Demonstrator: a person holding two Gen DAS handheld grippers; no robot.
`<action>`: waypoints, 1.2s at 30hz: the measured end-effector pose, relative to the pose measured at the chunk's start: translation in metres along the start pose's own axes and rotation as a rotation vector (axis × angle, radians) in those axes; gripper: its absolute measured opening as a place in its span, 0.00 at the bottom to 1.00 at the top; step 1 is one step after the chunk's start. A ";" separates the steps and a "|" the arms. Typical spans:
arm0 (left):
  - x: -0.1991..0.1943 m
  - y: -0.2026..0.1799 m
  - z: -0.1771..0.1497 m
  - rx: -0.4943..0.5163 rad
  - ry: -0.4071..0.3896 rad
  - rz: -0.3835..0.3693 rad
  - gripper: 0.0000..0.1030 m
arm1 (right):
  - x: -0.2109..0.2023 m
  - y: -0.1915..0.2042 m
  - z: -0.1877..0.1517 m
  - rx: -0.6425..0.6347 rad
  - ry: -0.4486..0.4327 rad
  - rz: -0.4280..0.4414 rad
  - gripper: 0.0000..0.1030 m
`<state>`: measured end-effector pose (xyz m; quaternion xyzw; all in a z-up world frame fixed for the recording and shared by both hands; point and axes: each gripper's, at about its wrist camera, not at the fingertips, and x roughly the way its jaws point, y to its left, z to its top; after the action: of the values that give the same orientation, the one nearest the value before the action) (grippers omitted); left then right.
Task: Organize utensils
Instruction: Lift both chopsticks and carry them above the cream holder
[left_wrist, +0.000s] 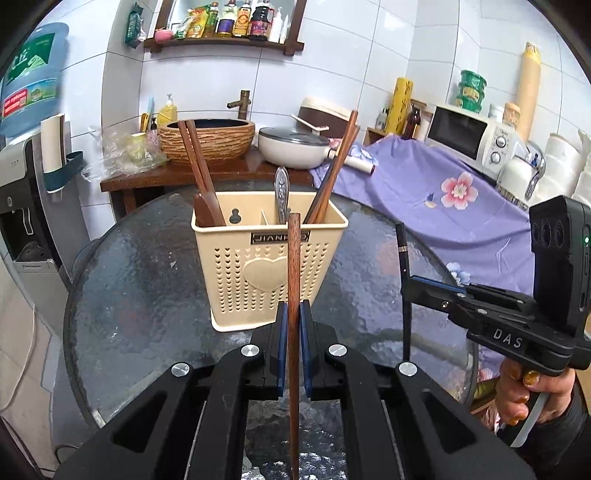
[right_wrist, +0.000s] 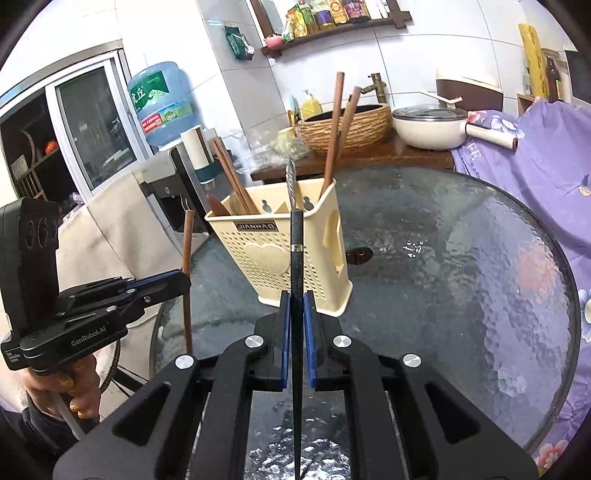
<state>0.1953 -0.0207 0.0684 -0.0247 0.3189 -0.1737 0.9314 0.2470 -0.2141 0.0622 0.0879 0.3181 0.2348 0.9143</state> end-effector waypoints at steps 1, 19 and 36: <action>-0.001 0.000 0.001 -0.002 -0.005 -0.001 0.06 | 0.000 0.001 0.001 -0.001 -0.002 0.002 0.08; -0.007 0.015 0.015 -0.082 -0.043 -0.037 0.06 | -0.008 0.012 0.015 -0.012 -0.054 0.015 0.08; -0.024 0.005 0.031 -0.059 -0.100 -0.037 0.06 | -0.020 0.028 0.035 -0.073 -0.100 0.009 0.08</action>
<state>0.1984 -0.0098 0.1062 -0.0666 0.2765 -0.1801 0.9416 0.2448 -0.2001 0.1088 0.0676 0.2627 0.2453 0.9307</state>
